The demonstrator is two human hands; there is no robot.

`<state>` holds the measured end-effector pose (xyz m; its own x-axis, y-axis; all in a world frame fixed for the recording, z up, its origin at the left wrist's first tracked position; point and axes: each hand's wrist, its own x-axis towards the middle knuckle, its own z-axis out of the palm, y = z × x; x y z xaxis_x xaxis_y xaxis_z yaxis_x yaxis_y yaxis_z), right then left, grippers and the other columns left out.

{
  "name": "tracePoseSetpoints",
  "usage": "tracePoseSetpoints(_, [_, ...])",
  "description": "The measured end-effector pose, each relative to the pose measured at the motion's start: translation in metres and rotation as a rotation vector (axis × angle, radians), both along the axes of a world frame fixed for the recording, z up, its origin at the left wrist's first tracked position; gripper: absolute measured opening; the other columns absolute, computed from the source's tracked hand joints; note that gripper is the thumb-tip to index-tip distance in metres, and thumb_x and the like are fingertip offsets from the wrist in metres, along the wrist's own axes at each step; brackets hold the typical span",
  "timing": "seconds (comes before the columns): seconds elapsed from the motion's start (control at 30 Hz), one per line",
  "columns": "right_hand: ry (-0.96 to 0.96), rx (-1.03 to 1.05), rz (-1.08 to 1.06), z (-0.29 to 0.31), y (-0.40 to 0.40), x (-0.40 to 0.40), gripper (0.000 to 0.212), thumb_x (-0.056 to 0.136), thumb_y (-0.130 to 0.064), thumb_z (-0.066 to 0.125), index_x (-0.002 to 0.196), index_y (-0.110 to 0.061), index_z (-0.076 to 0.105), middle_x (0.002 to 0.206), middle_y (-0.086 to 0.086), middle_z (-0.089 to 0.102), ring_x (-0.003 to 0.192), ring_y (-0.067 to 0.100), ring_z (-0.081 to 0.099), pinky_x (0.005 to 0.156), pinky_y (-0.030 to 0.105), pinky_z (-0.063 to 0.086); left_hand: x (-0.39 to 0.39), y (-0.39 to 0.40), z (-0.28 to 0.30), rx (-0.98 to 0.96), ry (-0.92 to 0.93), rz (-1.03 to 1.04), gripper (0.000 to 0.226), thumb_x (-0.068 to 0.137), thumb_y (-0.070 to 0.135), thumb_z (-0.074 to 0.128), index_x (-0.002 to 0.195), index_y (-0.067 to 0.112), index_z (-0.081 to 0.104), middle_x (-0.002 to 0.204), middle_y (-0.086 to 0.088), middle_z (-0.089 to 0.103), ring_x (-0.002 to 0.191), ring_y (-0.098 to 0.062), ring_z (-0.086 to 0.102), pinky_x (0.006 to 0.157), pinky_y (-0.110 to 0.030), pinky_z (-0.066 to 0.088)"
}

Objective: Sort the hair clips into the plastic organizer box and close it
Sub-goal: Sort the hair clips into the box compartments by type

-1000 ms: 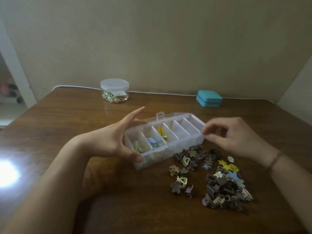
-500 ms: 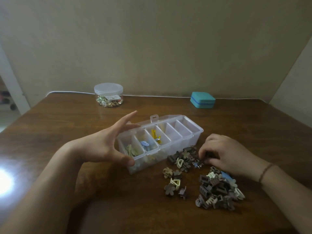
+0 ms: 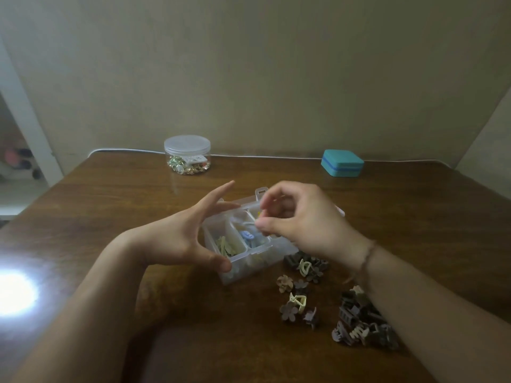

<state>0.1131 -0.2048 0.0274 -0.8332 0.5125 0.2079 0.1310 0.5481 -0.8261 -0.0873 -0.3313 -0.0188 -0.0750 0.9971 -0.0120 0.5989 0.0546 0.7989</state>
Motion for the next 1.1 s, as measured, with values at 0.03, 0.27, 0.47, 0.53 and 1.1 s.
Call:
tracePoseSetpoints(0.03, [-0.025, 0.042, 0.021, -0.001, -0.005, -0.008, 0.021, 0.078, -0.006, 0.078, 0.094, -0.01, 0.066, 0.084, 0.007, 0.074, 0.077, 0.017, 0.072, 0.073, 0.027, 0.06, 0.0, 0.0, 0.0, 0.002, -0.005, -0.001, 0.123, 0.059, 0.043, 0.09, 0.143, 0.062, 0.002, 0.138, 0.04, 0.035, 0.126, 0.022, 0.035, 0.099, -0.005, 0.036])
tracePoseSetpoints(0.27, [0.012, 0.051, 0.09, 0.011, 0.018, 0.016, 0.013, 0.085, 0.001, 0.067, 0.098, -0.001, 0.068, 0.088, 0.012, 0.074, 0.078, 0.019, 0.073, 0.071, 0.022, 0.058, -0.001, 0.001, -0.001, 0.01, -0.005, 0.006, 0.123, 0.056, 0.047, 0.089, 0.143, 0.062, 0.003, 0.141, 0.037, 0.036, 0.127, 0.019, 0.036, 0.099, -0.004, 0.035])
tracePoseSetpoints(0.47, [-0.124, 0.246, -0.193, 0.009, 0.083, 0.099, 0.026, 0.081, -0.001, 0.071, 0.094, -0.024, 0.07, 0.09, -0.005, 0.073, 0.082, 0.002, 0.068, 0.075, 0.021, 0.057, -0.001, 0.001, -0.001, 0.021, -0.005, 0.005, 0.122, 0.052, 0.056, 0.087, 0.141, 0.066, 0.004, 0.141, 0.038, 0.036, 0.128, 0.018, 0.036, 0.095, -0.001, 0.035])
tracePoseSetpoints(0.53, [-0.4, 0.357, -0.141, -0.003, 0.099, 0.126, 0.034, 0.082, -0.007, 0.071, 0.094, -0.039, 0.067, 0.097, -0.018, 0.068, 0.093, -0.01, 0.06, 0.081, 0.023, 0.054, -0.001, 0.001, -0.001, 0.029, 0.001, 0.004, 0.122, 0.052, 0.056, 0.086, 0.142, 0.065, 0.005, 0.14, 0.039, 0.037, 0.127, 0.02, 0.036, 0.093, 0.001, 0.034])
tracePoseSetpoints(1.1, [-0.417, 0.527, -0.067, -0.062, 0.1, 0.165, 0.031, 0.086, -0.032, 0.064, 0.105, -0.055, 0.056, 0.11, -0.033, 0.057, 0.114, -0.006, 0.049, 0.096, 0.026, 0.047, 0.002, 0.0, 0.0, 0.045, 0.024, 0.008, 0.122, 0.048, 0.059, 0.087, 0.142, 0.064, 0.009, 0.137, 0.044, 0.038, 0.129, 0.018, 0.036, 0.095, 0.001, 0.033])
